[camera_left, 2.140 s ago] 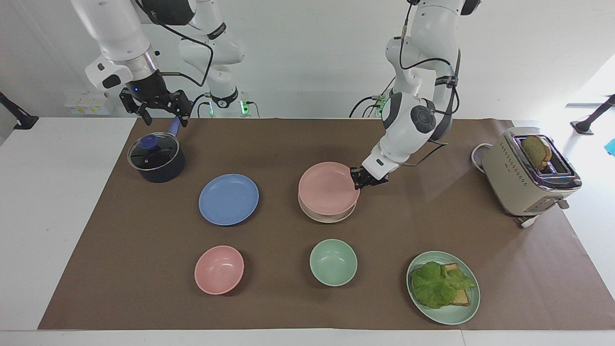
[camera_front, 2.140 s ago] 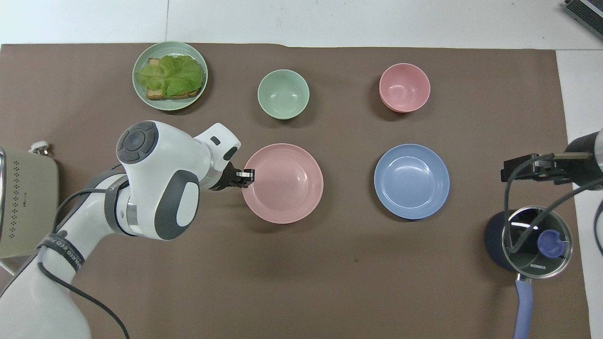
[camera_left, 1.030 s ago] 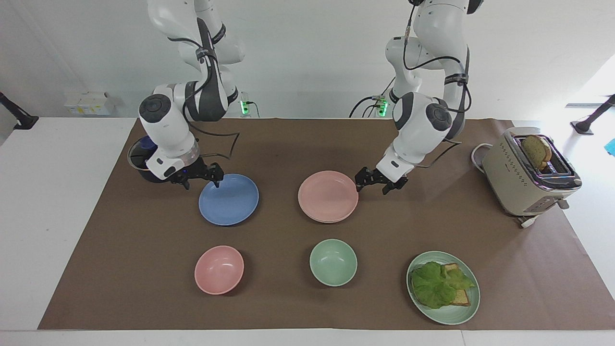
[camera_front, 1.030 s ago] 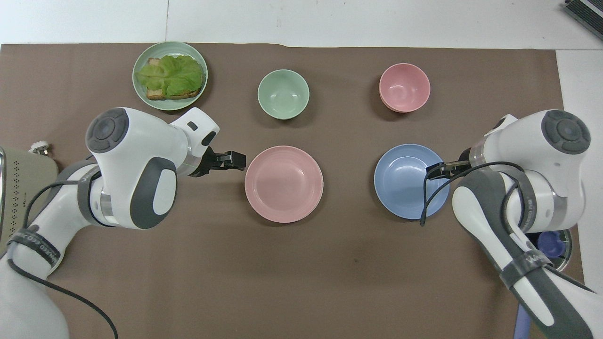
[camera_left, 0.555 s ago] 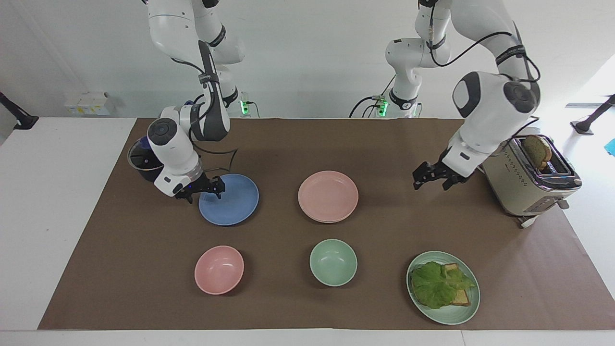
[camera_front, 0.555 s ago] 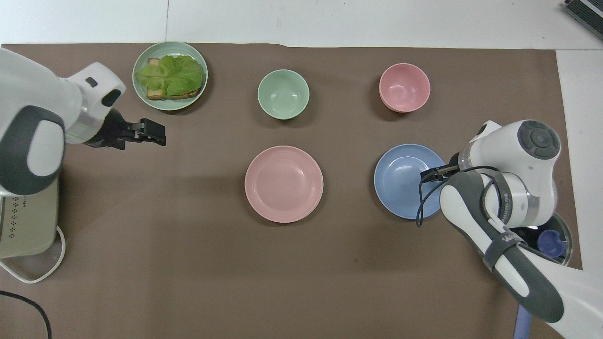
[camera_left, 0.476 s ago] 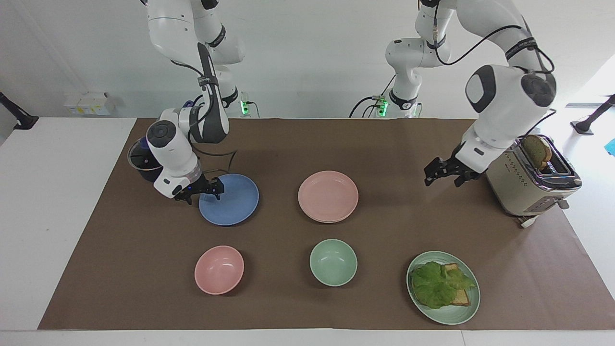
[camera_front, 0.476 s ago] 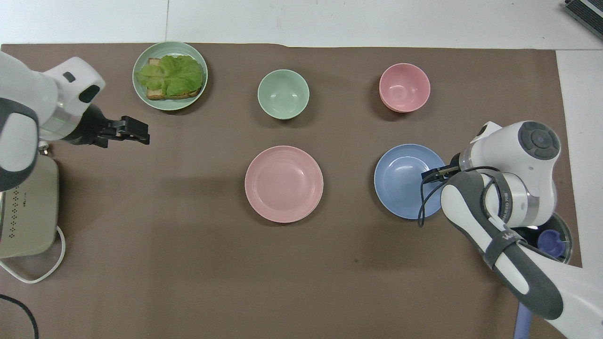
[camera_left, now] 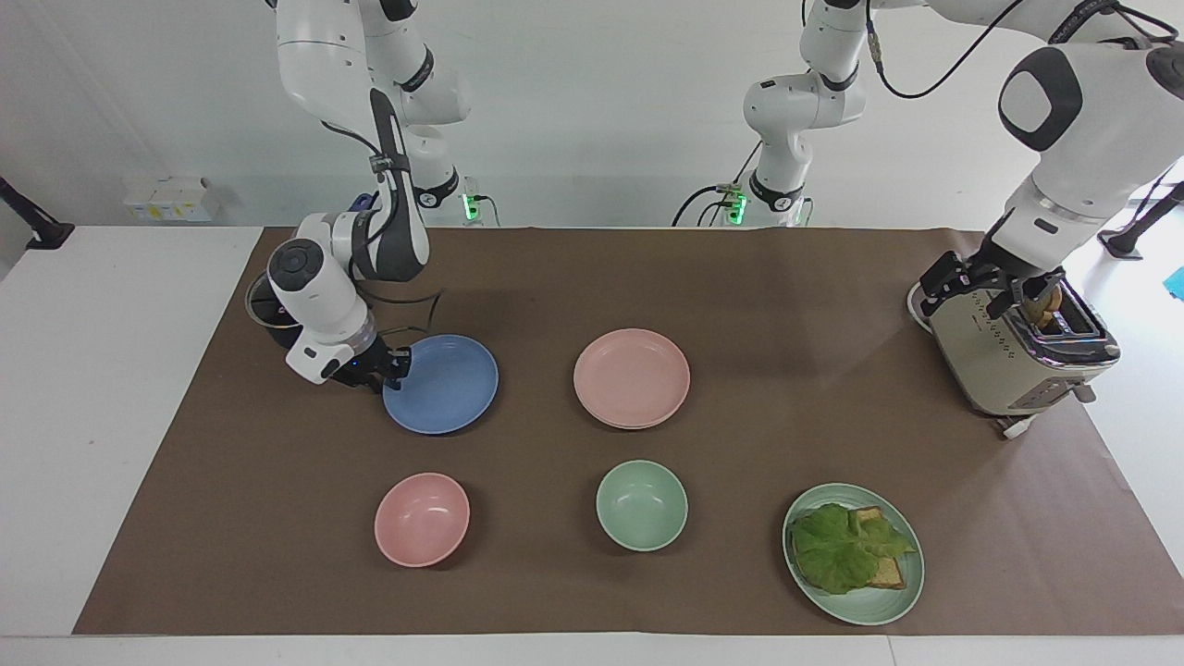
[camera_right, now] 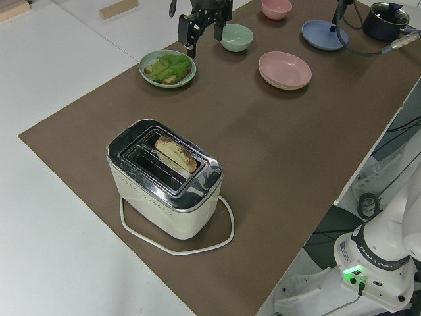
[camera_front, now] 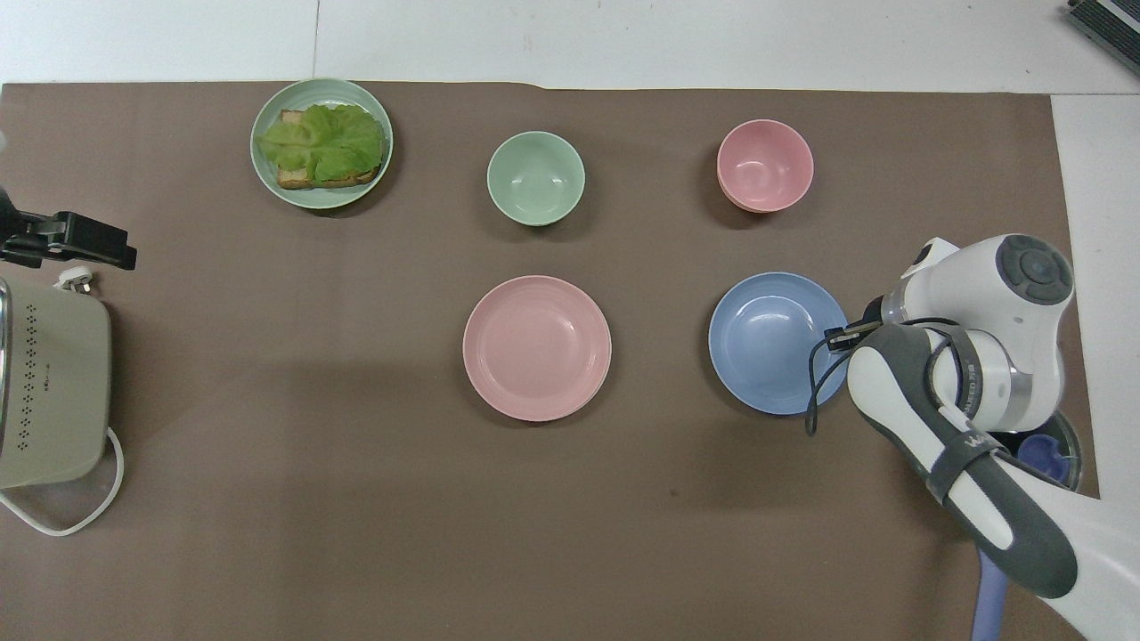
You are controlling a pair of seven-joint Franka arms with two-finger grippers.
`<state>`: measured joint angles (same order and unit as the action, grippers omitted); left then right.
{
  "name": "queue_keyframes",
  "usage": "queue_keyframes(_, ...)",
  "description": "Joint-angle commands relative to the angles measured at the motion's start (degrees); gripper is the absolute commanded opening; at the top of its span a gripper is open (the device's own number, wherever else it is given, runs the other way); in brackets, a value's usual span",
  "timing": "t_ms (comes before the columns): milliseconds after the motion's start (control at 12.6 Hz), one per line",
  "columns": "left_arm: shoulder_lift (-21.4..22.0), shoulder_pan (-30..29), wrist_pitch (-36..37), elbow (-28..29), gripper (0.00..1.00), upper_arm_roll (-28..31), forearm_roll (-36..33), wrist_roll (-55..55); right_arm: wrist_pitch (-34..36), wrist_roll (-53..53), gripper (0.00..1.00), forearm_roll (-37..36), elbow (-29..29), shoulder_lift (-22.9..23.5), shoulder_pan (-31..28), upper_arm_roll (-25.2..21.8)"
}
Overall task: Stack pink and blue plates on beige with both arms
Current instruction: 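Lift the blue plate with the right gripper while the left gripper withdraws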
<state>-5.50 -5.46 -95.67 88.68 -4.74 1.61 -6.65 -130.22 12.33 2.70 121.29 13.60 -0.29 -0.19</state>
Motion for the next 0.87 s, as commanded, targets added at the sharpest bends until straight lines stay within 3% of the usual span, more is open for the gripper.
queue_keyframes(0, 3.99, 0.72, 1.71, -0.08, 1.00, -0.18, -1.43, -0.11, 6.53, 1.21, 0.00, 1.43, -3.59, -0.68, -0.50, 0.37)
queue_keyframes(476, 4.18, 0.28, 1.62, 0.01, 1.00, 0.08, -1.34, 0.24, 14.72, -4.13, 0.00, 4.94, -10.01, -5.51, 2.04, 2.30)
queue_keyframes(793, 4.18, 0.11, 1.62, 0.01, 1.00, 0.08, -1.34, 0.24, 12.90, -16.33, 0.00, 8.63, -11.61, -5.78, 7.04, 5.29)
